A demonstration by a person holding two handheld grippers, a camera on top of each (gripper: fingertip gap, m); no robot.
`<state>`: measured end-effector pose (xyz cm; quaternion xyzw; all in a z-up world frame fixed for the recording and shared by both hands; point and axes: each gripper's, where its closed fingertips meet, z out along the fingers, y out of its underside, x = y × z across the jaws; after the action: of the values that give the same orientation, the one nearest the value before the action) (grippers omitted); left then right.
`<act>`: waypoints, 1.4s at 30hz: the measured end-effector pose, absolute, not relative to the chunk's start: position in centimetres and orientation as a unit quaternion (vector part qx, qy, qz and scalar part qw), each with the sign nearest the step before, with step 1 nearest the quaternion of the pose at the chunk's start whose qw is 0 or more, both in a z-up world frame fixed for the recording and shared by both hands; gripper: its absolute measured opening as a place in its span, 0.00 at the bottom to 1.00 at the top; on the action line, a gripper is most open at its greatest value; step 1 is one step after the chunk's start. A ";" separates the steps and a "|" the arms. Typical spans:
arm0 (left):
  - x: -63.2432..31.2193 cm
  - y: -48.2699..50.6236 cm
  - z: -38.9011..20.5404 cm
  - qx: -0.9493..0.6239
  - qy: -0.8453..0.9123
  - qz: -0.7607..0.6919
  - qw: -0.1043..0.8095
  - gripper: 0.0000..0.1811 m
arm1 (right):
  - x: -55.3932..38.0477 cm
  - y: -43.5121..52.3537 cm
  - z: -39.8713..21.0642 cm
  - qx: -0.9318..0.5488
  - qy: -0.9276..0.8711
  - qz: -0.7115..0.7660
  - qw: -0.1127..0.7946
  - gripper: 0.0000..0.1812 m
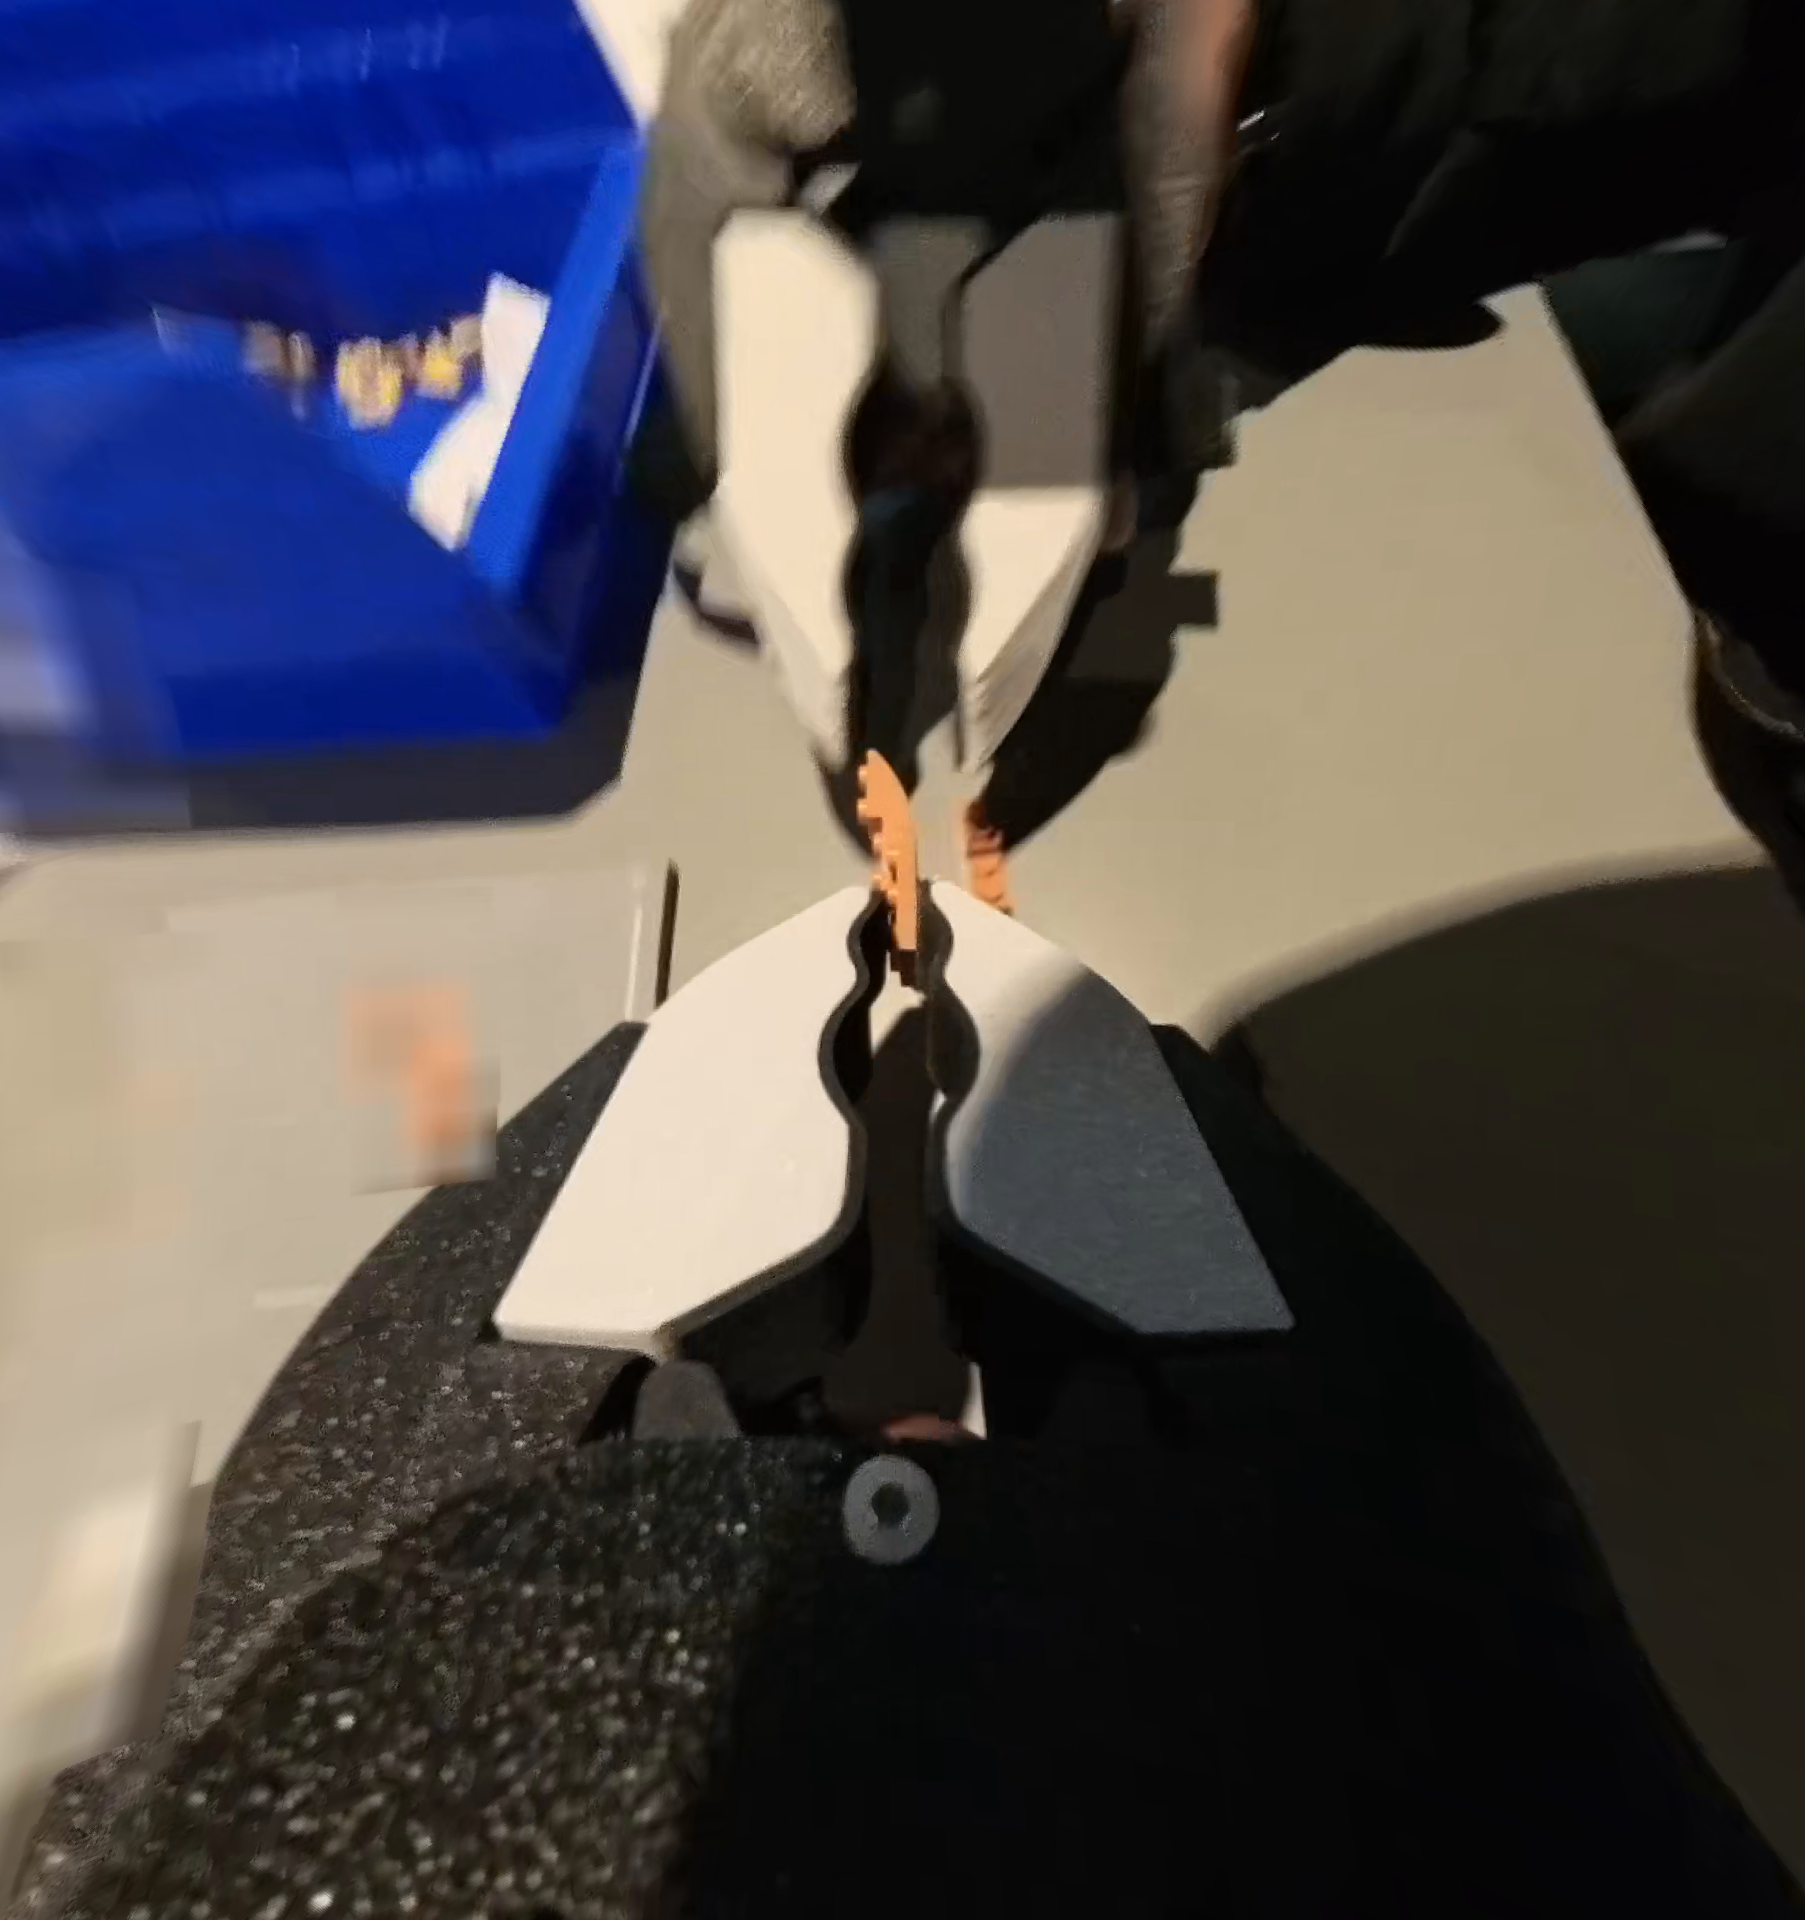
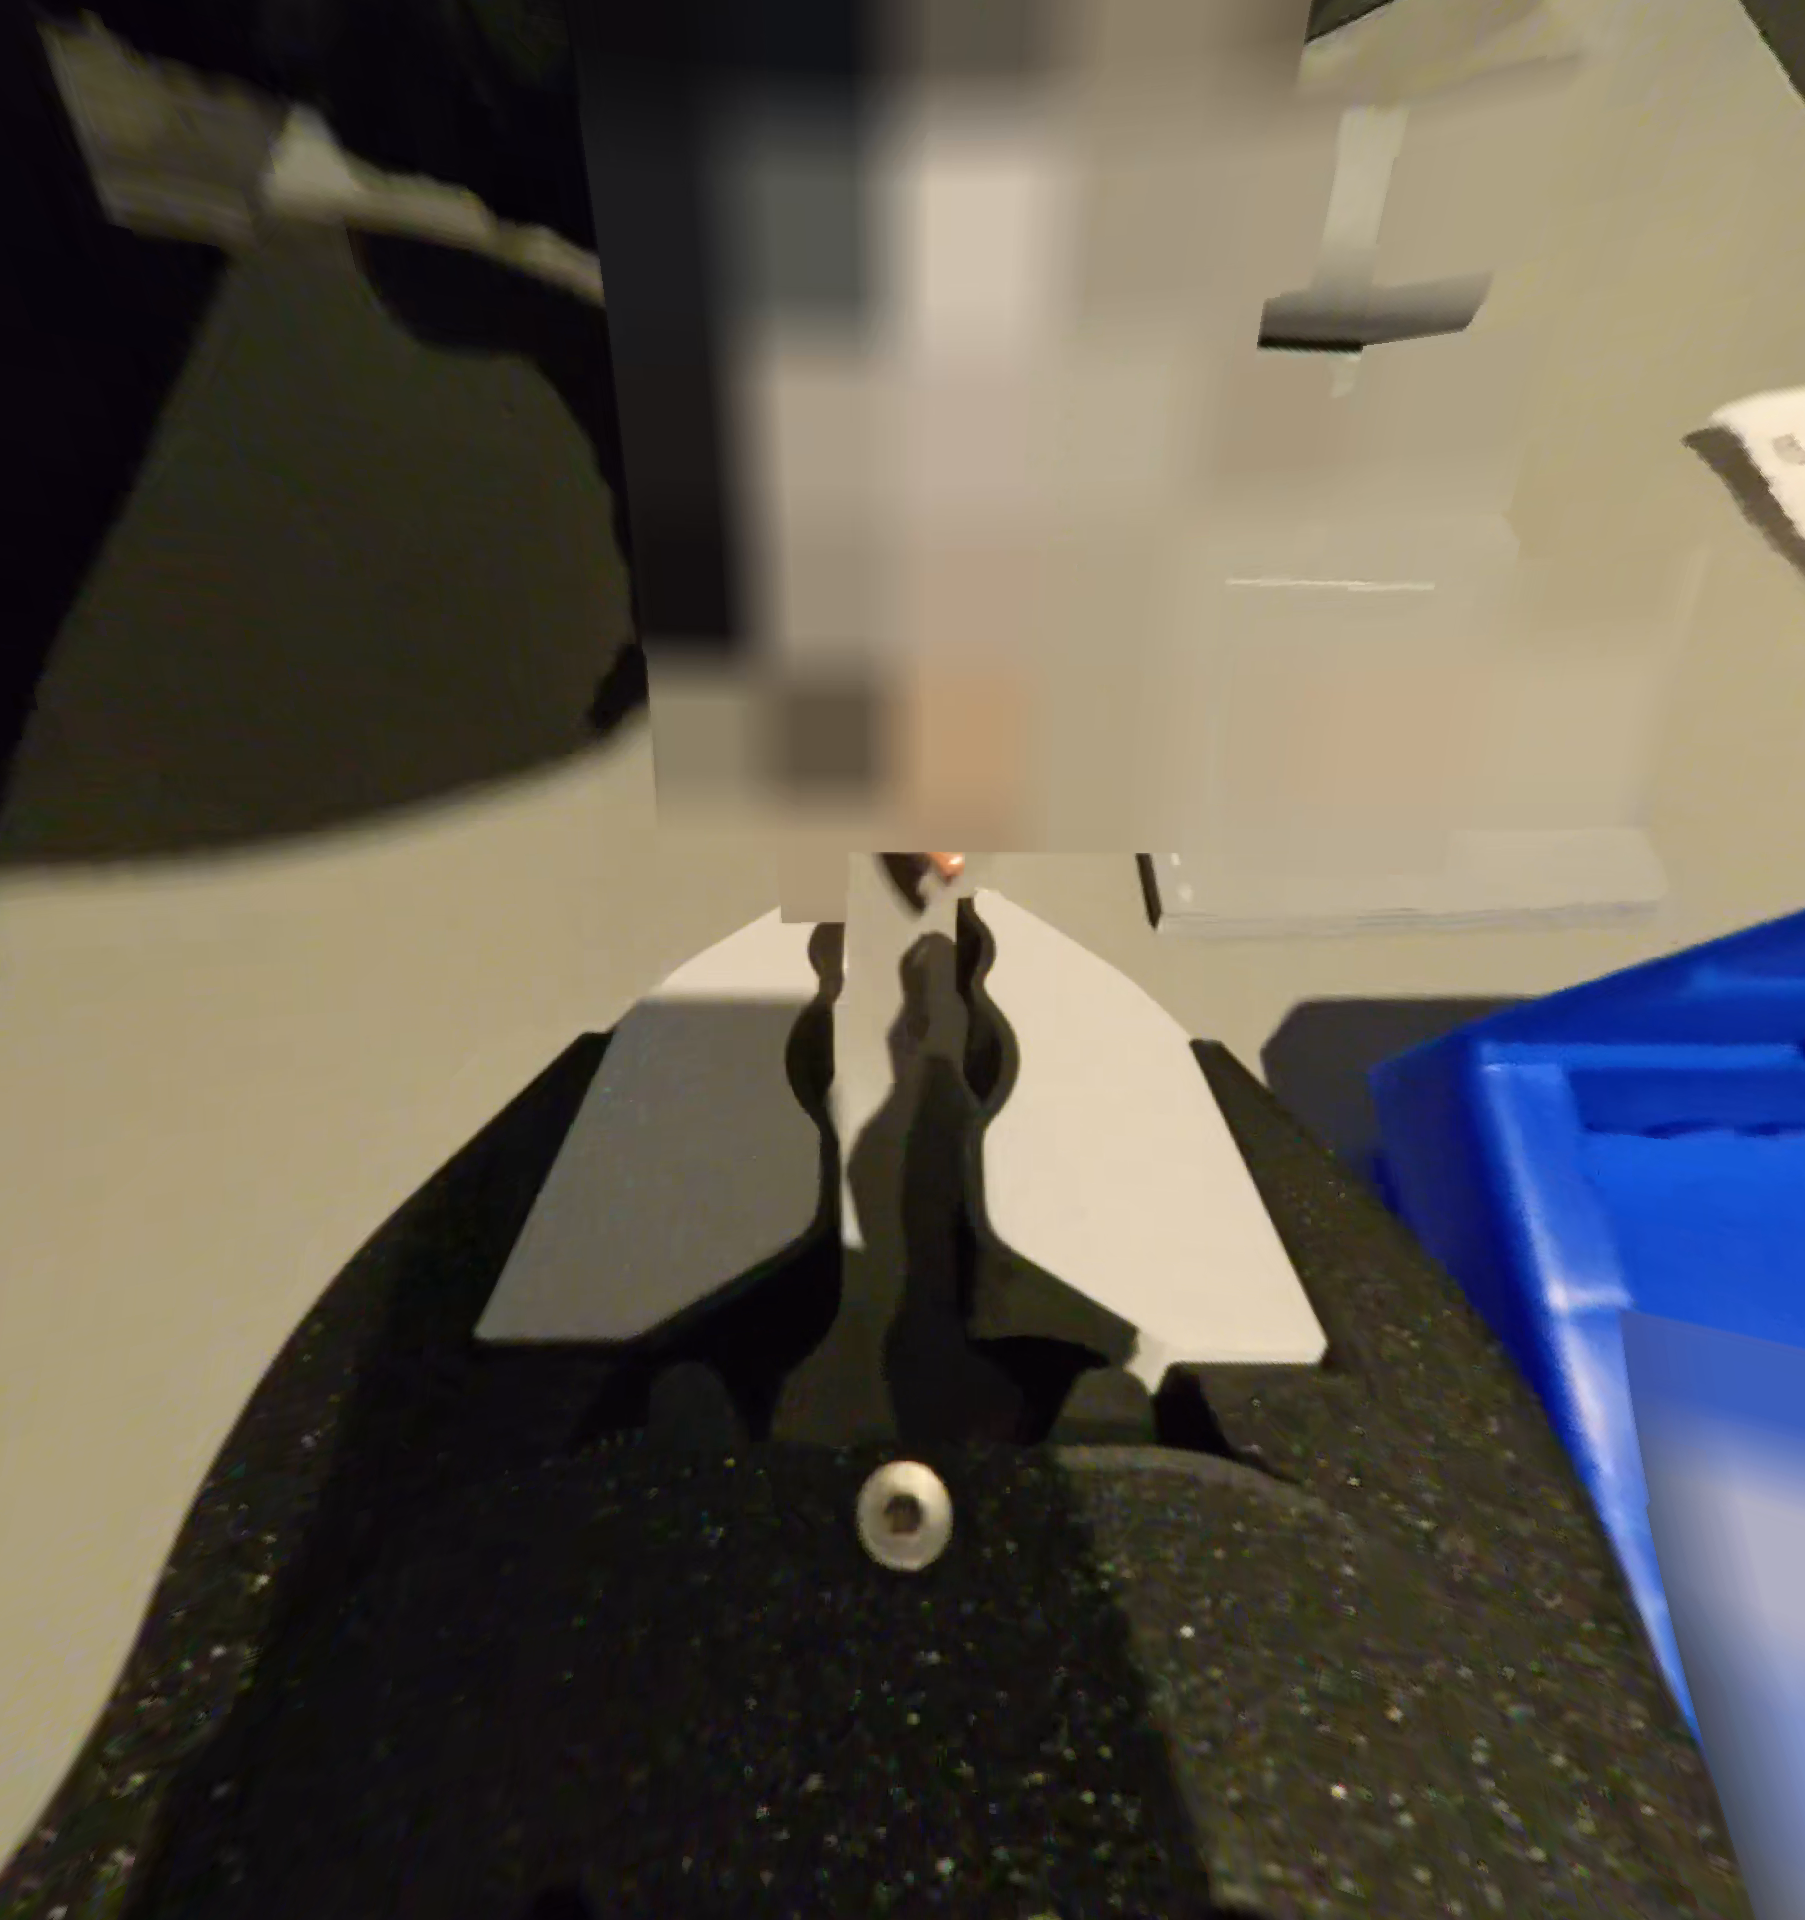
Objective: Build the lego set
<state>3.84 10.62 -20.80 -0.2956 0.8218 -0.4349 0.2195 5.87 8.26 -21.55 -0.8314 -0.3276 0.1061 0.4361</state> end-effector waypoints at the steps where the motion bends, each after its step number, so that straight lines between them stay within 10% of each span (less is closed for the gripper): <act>1: 3.9 11.0 -21.0 -0.313 0.820 -0.433 0.207 0.02 | 5.8 8.0 -21.7 -0.829 -0.341 0.101 0.432 0.11; 42: 1.6 7.6 -19.1 -0.158 0.839 -0.449 0.263 0.07 | 2.2 6.4 -20.6 -0.826 -0.261 0.337 0.369 0.05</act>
<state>1.64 7.64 -19.14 -0.1575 0.8392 -0.4492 0.2631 2.25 6.39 -20.59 -0.8260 -0.2609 0.3374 0.3687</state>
